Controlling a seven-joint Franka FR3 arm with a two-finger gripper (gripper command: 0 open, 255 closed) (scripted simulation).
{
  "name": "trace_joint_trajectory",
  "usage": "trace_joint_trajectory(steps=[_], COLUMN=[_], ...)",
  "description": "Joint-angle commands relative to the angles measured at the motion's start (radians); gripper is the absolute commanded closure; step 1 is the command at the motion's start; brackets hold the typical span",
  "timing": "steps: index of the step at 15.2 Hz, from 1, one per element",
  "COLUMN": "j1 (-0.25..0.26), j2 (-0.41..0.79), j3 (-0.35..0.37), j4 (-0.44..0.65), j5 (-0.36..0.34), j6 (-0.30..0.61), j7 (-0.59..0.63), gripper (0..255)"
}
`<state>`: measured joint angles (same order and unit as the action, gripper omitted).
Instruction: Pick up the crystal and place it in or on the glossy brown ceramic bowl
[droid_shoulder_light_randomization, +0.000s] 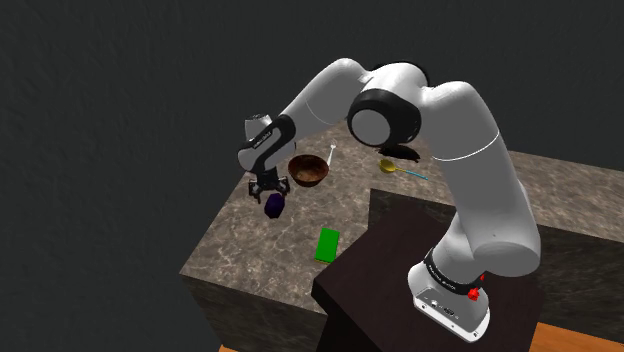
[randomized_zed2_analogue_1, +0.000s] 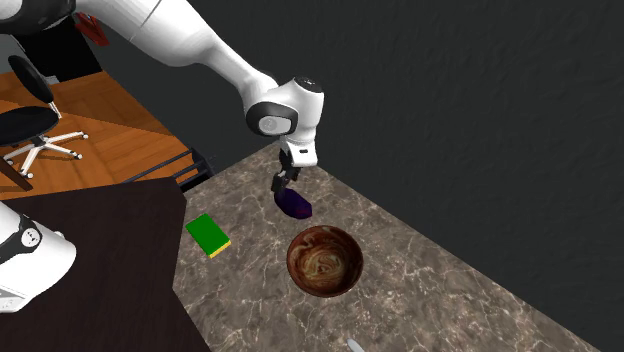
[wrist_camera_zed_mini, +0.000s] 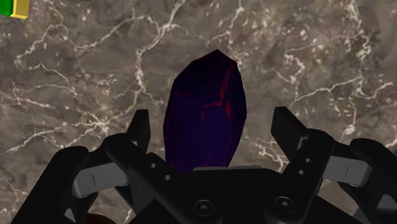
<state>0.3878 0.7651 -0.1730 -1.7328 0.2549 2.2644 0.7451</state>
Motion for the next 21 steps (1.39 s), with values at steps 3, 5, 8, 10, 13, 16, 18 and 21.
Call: trace_joint_trajectory(steps=[3, 5, 8, 10, 13, 16, 18, 21], j1=[0.0, 0.0, 0.0, 0.0, 0.0, 0.0, 0.0, 0.0], j2=[0.038, 0.038, 0.038, 0.038, 0.038, 0.038, 0.038, 0.038], j3=[0.008, 0.008, 0.008, 0.008, 0.008, 0.008, 0.008, 0.008], j4=[-0.005, -0.005, -0.005, -0.005, -0.005, -0.006, -0.005, -0.005], j5=[0.011, 0.011, 0.011, 0.011, 0.011, 0.011, 0.011, 0.011], j6=[0.042, 0.042, 0.042, 0.042, 0.042, 0.042, 0.042, 0.042], j7=[0.001, 0.001, 0.001, 0.001, 0.001, 0.001, 0.001, 0.001], gripper=[0, 0, 0, 0, 255, 255, 255, 255])
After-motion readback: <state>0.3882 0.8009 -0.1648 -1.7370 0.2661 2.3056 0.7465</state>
